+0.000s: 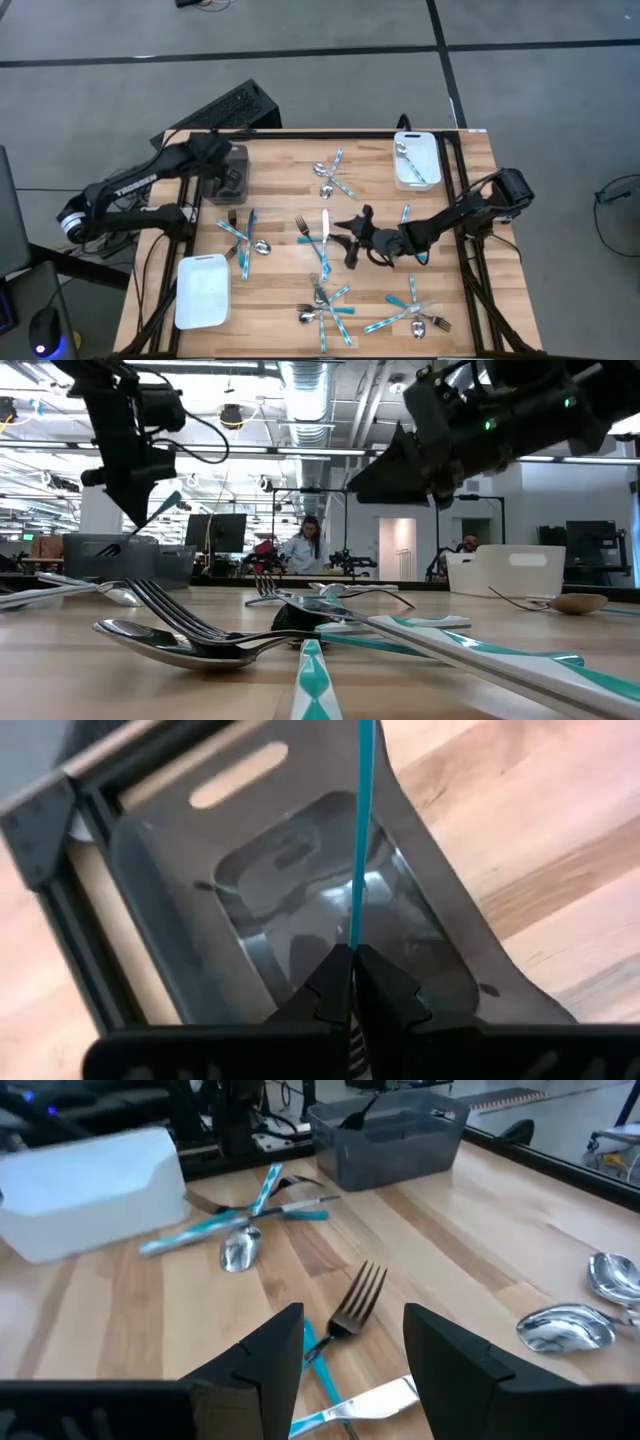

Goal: Sort silverware by color (type)
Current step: Put the blue fork into the black bin

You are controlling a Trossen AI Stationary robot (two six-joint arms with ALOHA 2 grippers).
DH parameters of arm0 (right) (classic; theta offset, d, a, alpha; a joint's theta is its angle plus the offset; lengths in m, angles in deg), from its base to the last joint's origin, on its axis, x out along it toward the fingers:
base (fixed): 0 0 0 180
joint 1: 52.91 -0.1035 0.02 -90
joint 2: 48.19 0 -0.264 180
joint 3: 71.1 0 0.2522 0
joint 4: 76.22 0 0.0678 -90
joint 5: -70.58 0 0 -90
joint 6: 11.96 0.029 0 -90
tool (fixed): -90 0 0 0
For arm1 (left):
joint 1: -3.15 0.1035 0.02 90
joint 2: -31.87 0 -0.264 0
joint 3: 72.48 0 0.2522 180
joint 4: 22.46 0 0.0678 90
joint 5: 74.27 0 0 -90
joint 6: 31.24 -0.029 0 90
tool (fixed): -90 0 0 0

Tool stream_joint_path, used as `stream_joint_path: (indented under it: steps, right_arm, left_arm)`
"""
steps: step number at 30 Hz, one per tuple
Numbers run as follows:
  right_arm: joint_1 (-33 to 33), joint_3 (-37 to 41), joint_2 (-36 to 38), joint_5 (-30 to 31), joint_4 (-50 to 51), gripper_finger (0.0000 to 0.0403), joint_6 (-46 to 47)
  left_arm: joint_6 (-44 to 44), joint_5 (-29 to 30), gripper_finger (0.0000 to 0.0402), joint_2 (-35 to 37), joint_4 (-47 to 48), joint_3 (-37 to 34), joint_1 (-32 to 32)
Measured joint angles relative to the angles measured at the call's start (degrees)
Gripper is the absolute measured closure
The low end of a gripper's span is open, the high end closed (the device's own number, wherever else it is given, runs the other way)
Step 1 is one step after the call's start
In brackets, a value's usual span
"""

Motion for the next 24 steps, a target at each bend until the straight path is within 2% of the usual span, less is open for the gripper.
stream_joint_path:
  steps: [4,8,14,19,21,24]
  right_arm:
    - [-2.24,-0.07,8.19,0.1,14.12,0.0211,1.72]
    - [-5.2,-0.68,17.01,4.35,29.7,0.0234,6.54]
    - [-6.34,-0.79,22.51,9.02,45.36,0.0277,18.03]
    - [-6.33,-0.76,20.06,8.55,50.56,0.0301,24.22]
    - [-6.31,-0.76,17.31,6.45,48.92,0.0305,24.5]
    - [-6.36,-0.72,13.08,3.37,44.77,0.031,23.22]
  left_arm:
    - [0.04,-0.06,0.0376,-0.77,0.46,0.0,0.91]
    - [0.46,1.68,0.033,-0.19,-0.26,0.0,0.73]
    - [-0.35,0.86,0.0263,2.99,-2.97,0.0,-1.56]
    - [-1.06,-0.68,0.0245,10.01,-10.75,-0.44,-10.84]
    - [-0.5,-1.31,0.0245,13.21,-18.2,-2.94,-17.02]
    - [0.67,-3.33,0.0244,16.42,-34.63,-10.45,-27.04]
